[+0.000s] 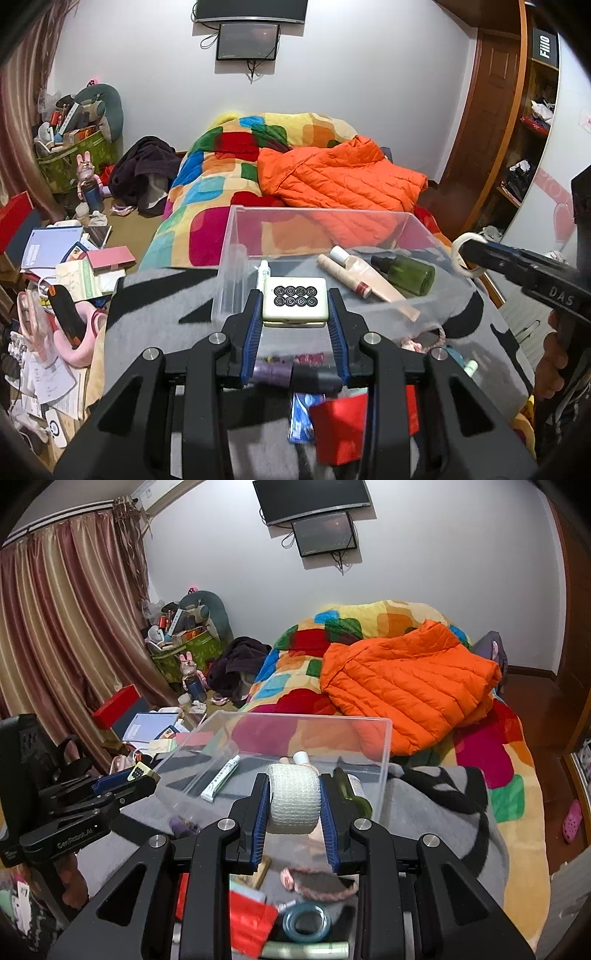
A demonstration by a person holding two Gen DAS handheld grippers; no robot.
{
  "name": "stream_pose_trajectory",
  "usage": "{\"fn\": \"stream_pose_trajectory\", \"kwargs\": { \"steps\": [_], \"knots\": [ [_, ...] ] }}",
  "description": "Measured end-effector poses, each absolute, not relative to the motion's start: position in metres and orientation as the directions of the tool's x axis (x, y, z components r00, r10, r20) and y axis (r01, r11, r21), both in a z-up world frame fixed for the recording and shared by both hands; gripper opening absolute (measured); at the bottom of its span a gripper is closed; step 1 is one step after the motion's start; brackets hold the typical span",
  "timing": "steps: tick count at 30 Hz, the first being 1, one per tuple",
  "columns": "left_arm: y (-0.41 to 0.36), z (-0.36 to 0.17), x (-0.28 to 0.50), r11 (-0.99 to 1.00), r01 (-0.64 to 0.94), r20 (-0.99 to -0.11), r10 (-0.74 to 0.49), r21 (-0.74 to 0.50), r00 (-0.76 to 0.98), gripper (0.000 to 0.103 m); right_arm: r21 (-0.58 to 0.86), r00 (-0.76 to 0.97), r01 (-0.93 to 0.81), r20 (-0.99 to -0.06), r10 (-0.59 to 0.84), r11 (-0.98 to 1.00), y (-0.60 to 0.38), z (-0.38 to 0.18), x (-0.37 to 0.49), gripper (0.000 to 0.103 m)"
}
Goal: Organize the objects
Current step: 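Carry the tape roll and dice block into the box and release them, then grasp the blue tape roll with the right gripper while the left grasps the red pouch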
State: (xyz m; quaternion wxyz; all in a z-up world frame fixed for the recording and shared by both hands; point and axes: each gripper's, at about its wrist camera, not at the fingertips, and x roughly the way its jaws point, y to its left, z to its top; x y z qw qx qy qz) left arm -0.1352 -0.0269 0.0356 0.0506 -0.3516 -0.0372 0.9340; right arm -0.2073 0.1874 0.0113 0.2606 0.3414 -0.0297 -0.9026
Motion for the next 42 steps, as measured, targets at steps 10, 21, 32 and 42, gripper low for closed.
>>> {"fn": "stream_pose_trajectory", "kwargs": {
  "steps": [10,21,32,42],
  "knots": [
    [-0.024,0.020,-0.177,-0.992,-0.054,-0.720,0.121,-0.116,-0.683,0.034,0.183,-0.579,0.440,-0.691,-0.433,-0.879,0.159,-0.020,-0.242,0.024],
    [-0.012,0.006,-0.187,-0.992,-0.087,-0.759,0.125,-0.090,-0.639,0.034,0.159,-0.522,0.449,-0.751,-0.403,-0.879,0.150,-0.035,-0.254,0.024],
    [0.001,0.021,-0.165,-0.988,-0.138,-0.734,0.144,-0.069,-0.664,0.047,0.174,-0.532,0.459,-0.732,-0.426,-0.871,0.158,-0.021,-0.240,0.041],
    [0.013,0.024,-0.129,-0.978,-0.206,-0.723,0.164,-0.030,-0.672,0.067,0.179,-0.572,0.454,-0.692,-0.440,-0.873,0.182,-0.004,-0.209,0.047]
  ]
}}
